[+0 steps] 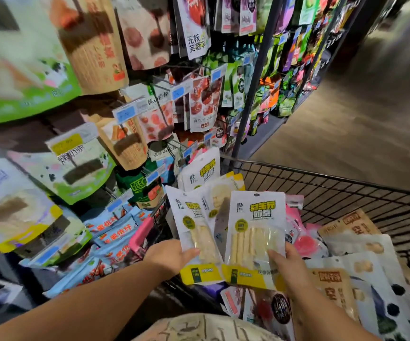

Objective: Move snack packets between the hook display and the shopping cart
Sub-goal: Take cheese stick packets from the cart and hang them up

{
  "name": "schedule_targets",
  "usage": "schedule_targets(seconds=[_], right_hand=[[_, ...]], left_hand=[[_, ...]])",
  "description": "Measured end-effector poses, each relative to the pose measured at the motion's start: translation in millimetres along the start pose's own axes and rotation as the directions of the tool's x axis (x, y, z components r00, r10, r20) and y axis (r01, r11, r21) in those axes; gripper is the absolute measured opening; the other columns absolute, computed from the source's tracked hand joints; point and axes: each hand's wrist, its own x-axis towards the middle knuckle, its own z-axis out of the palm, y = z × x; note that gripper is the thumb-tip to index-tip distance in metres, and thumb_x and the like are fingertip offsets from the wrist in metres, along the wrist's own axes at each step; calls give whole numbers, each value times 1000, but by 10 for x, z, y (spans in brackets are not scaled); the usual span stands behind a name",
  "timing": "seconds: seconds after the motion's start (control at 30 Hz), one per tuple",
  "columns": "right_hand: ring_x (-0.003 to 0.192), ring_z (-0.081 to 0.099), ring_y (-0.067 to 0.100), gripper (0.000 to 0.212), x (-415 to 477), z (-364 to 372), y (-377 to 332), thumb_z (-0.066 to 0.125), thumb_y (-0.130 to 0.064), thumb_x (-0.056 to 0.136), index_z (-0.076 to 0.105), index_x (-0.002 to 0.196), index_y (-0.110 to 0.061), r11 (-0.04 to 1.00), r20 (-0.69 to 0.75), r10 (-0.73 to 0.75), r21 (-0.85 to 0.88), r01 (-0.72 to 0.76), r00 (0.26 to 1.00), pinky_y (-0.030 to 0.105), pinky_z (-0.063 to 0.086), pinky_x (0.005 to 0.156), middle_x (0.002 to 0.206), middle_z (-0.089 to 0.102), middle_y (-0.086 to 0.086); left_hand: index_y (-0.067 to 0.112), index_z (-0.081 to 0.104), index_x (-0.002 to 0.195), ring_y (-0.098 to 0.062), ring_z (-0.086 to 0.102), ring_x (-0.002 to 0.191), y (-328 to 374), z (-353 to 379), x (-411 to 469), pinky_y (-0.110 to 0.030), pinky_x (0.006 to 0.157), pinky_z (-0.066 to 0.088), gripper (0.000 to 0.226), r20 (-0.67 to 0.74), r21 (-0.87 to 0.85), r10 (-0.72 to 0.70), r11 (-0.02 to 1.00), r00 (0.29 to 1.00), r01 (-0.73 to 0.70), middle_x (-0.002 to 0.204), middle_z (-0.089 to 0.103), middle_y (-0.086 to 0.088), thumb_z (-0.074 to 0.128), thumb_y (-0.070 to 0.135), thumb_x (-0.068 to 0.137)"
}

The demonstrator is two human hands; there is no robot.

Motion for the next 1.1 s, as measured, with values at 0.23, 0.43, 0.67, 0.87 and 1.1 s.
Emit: schedule_targets(seconds=[0.23, 0.43, 0.67, 0.87, 1.1], right_hand=[[98, 67, 22, 33, -93, 144, -60, 59, -11, 95, 56, 128, -15, 1000, 38, 7, 3, -7, 999, 37, 54, 79, 112, 70, 3], [81, 65, 17, 12, -138, 212, -185, 58, -9, 95, 60, 104, -17, 1000, 70, -30, -3, 30, 997, 29, 47, 65, 97, 69, 4], [92, 67, 33, 16, -148, 276, -326, 59, -8, 94, 63, 99, -23, 995, 21, -61, 80, 59, 998, 53, 53, 87, 97, 72, 7], [86, 68, 28, 21, -139, 285, -726, 58, -5, 94, 62, 97, -26, 979, -17, -151, 134, 151, 988, 48, 55, 81, 98, 72, 5], [84, 67, 25, 18, -212, 396, -1391, 58, -5, 93, 61, 101, -21, 941, 17, -299, 169, 292, 954, 37, 52, 69, 99, 71, 6]], left_hand=[[19, 63, 94, -21, 62, 88, -229, -89, -113, -34, 78, 46, 62, 0, 18, -3, 1000, 1000, 3, 90, 66, -1, 30, 72, 88], [23, 48, 72, -17, 54, 72, -259, -153, -210, -32, 66, 38, 51, -24, -6, 3, 1000, 1000, -3, 70, 52, 5, 33, 68, 90], [32, 65, 109, -17, 63, 91, -335, -179, -263, -35, 84, 50, 36, -94, -326, 108, 936, 990, -133, 99, 69, 2, 43, 56, 94], [29, 64, 113, -21, 63, 90, -264, -547, -346, -33, 73, 47, 31, -266, -280, 152, 933, 952, -227, 97, 68, -1, 49, 49, 94], [10, 63, 90, -24, 59, 72, -396, -1122, -535, -37, 67, 49, 50, -472, -282, -6, 948, 881, -145, 73, 61, -6, 52, 58, 88]])
